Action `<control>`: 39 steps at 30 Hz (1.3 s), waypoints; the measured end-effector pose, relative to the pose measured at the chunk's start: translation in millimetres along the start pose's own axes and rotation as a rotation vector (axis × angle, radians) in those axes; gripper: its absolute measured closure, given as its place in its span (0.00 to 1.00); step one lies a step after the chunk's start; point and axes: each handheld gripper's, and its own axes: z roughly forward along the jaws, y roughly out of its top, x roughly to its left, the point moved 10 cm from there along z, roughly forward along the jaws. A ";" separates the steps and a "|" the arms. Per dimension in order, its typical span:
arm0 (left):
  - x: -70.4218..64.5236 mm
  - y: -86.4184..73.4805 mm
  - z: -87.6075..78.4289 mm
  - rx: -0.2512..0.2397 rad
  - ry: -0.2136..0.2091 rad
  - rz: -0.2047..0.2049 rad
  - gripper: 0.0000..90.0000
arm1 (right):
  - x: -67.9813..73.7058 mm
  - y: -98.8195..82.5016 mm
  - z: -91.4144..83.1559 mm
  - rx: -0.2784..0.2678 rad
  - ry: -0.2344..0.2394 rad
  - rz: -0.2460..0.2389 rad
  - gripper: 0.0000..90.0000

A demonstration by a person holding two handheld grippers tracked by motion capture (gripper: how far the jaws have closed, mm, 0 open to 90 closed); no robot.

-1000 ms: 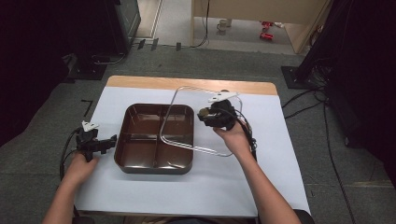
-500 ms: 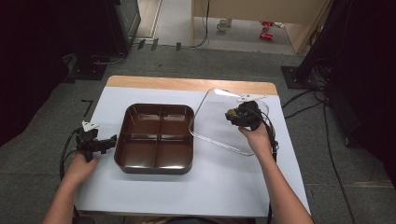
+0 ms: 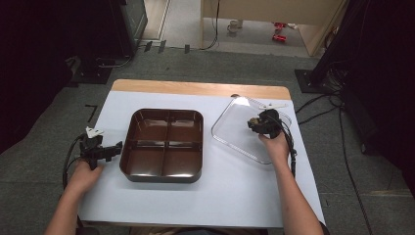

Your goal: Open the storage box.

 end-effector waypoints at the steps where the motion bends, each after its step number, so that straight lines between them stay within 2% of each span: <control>1: 0.0 0.0 0.0 0.000 0.000 0.000 0.13 | -2.0 -1.4 2.6 0.001 -0.007 0.004 0.65; 8: 0.0 0.0 0.0 0.000 0.000 0.000 0.13 | -11.3 -11.6 12.2 0.014 -0.049 0.009 0.65; 11: 0.0 0.0 -0.1 0.000 0.000 0.000 0.13 | -14.3 -14.5 13.6 0.007 -0.032 0.038 0.65; 15: 0.0 0.0 0.0 0.000 0.000 0.000 0.13 | -14.1 -15.1 13.9 0.003 -0.042 0.027 0.64; 19: 0.0 0.0 0.0 0.000 0.000 0.000 0.13 | -15.1 -10.6 7.3 -0.022 -0.059 0.018 0.50; 21: 0.0 0.0 0.0 0.000 0.000 0.000 0.13 | -9.7 -8.4 -0.1 -0.027 -0.029 0.022 0.47; 26: 0.0 0.0 0.0 0.000 0.000 0.000 0.13 | 2.4 -7.7 -10.9 -0.033 0.001 0.018 0.44; 30: 0.0 0.0 0.0 0.000 0.000 0.000 0.13 | 12.5 -5.9 -23.1 -0.064 0.029 0.031 0.43; 34: 0.0 0.0 0.0 0.000 0.000 0.000 0.13 | 24.9 -4.9 -34.0 -0.090 0.079 0.043 0.42; 39: 0.0 0.0 0.0 0.000 0.001 0.000 0.13 | 46.6 -10.1 -44.5 -0.118 0.130 0.019 0.42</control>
